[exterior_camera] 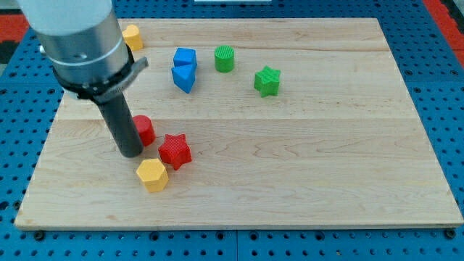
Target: Move the red circle at thedd top right of the green circle
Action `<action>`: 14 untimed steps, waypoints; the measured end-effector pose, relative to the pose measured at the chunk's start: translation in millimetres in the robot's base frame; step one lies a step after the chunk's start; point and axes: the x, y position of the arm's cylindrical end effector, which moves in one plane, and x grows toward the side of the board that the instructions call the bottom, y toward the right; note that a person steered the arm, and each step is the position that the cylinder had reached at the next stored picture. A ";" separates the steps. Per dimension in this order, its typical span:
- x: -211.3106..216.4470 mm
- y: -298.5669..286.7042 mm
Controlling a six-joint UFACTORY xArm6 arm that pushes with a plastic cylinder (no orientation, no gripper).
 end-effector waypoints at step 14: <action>-150.5 275.3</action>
